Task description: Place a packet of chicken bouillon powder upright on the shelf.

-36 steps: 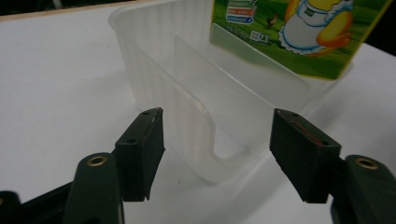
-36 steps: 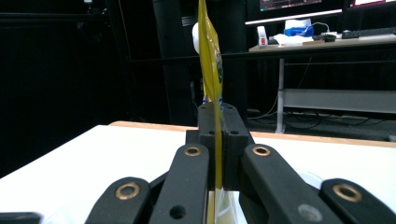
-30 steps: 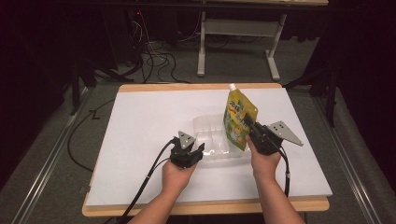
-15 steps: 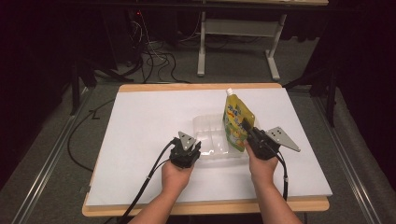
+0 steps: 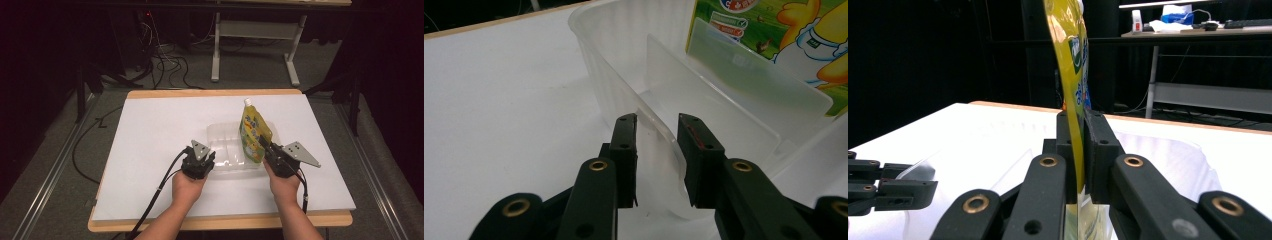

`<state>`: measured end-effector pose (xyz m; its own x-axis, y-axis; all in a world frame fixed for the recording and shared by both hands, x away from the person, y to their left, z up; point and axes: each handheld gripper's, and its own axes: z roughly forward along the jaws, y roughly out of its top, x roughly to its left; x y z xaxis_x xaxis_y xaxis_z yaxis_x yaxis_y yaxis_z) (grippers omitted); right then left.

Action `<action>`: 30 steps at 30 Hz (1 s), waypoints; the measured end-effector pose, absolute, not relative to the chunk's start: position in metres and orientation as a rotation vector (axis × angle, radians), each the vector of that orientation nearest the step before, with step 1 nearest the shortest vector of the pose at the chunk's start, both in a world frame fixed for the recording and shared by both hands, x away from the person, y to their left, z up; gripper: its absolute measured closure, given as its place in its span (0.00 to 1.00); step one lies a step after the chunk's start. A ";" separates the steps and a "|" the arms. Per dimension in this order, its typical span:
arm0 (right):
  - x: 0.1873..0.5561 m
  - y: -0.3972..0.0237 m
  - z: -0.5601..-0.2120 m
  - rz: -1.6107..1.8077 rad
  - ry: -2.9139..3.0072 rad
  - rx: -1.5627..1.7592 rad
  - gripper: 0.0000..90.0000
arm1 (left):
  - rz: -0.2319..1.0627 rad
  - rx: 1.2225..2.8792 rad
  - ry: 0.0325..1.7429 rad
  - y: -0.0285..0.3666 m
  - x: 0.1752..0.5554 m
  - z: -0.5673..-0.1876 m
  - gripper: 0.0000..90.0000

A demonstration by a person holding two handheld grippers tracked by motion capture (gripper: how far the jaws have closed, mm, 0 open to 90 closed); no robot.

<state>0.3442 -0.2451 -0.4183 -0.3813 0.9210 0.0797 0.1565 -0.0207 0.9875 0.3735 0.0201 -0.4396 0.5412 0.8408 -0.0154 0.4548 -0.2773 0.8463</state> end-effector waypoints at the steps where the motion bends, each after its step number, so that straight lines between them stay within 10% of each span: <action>1: 0.344 -0.245 -0.418 1.463 1.594 1.147 0.97 | 0.565 1.916 1.055 0.020 0.374 -0.439 0.78; 18: 0.351 -0.246 -0.417 1.463 1.610 1.161 0.94 | 0.586 1.937 1.044 0.020 0.377 -0.439 0.78; 30: 0.337 -0.255 -0.413 1.428 1.743 1.115 0.43 | 0.493 1.910 0.908 0.067 0.356 -0.430 0.46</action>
<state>0.3366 -0.2553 -0.4128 -0.4537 0.8898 0.0487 0.2228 0.0603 0.9730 0.3561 0.0667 -0.4304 0.6455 0.7631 -0.0323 0.3886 -0.2917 0.8740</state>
